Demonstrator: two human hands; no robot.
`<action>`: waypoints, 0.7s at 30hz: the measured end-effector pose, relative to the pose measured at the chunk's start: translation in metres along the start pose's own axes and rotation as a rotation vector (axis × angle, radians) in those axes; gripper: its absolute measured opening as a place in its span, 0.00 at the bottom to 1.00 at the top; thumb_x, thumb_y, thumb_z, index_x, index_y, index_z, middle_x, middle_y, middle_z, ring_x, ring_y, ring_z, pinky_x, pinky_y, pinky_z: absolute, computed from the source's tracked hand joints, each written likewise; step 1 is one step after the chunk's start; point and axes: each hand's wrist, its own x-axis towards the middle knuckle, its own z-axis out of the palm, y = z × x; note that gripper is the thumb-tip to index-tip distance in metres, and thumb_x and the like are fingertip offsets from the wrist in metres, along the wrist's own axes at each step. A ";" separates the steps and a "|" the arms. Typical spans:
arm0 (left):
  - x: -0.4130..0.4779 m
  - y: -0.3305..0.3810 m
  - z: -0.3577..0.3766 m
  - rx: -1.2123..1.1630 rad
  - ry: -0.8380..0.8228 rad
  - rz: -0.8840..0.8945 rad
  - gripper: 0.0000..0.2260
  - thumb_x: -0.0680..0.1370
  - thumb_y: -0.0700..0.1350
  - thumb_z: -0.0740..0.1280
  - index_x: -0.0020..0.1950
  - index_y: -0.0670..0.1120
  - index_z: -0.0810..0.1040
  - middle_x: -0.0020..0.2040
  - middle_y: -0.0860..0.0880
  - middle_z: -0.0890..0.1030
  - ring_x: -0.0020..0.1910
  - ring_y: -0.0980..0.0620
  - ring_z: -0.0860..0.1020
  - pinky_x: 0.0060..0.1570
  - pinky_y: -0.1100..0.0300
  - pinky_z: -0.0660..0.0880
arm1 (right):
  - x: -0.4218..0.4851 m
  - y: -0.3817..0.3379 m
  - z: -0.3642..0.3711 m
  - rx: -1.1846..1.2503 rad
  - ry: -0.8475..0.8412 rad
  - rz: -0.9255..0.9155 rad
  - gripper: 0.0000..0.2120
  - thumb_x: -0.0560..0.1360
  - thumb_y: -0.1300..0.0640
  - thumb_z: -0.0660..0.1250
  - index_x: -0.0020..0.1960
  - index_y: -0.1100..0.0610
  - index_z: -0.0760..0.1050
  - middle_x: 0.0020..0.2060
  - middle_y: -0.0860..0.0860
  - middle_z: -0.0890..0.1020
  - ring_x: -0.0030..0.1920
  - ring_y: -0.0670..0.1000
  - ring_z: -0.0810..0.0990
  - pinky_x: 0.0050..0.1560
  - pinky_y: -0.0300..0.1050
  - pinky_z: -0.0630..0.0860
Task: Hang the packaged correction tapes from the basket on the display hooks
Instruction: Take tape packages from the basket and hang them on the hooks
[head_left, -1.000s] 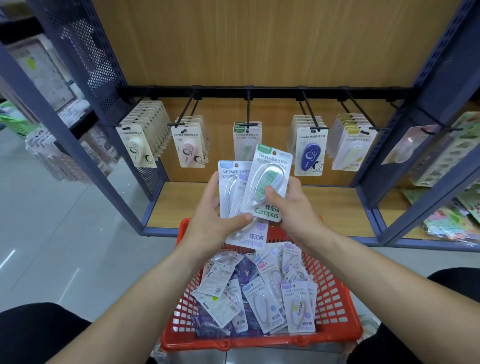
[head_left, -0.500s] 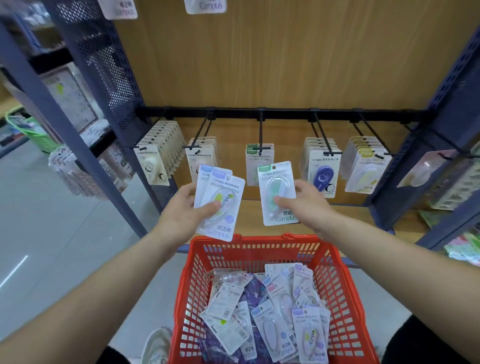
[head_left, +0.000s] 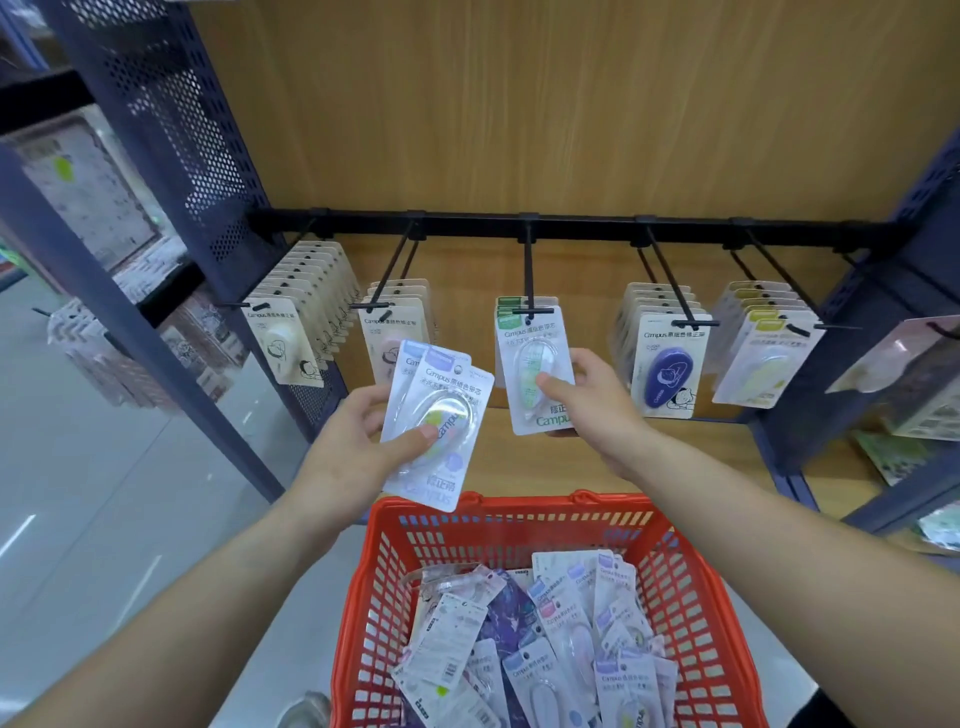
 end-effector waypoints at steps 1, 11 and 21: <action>0.001 0.000 -0.001 0.005 0.002 0.001 0.22 0.76 0.43 0.75 0.67 0.50 0.74 0.56 0.54 0.86 0.51 0.51 0.86 0.46 0.53 0.82 | 0.002 0.000 0.001 -0.002 0.005 0.006 0.08 0.81 0.55 0.68 0.59 0.48 0.75 0.55 0.46 0.85 0.53 0.51 0.85 0.50 0.54 0.84; 0.004 -0.004 -0.003 0.036 0.016 -0.006 0.23 0.75 0.43 0.76 0.68 0.49 0.73 0.57 0.52 0.86 0.49 0.53 0.86 0.38 0.61 0.82 | 0.007 0.005 0.006 -0.431 0.138 0.096 0.31 0.78 0.45 0.71 0.74 0.57 0.66 0.68 0.54 0.74 0.66 0.55 0.75 0.64 0.51 0.73; 0.002 -0.002 0.009 0.086 -0.010 0.024 0.26 0.72 0.46 0.79 0.66 0.50 0.73 0.56 0.52 0.86 0.53 0.52 0.85 0.55 0.45 0.82 | -0.062 -0.025 0.024 -0.016 -0.319 0.100 0.12 0.82 0.49 0.66 0.59 0.57 0.73 0.46 0.55 0.85 0.42 0.54 0.85 0.43 0.49 0.79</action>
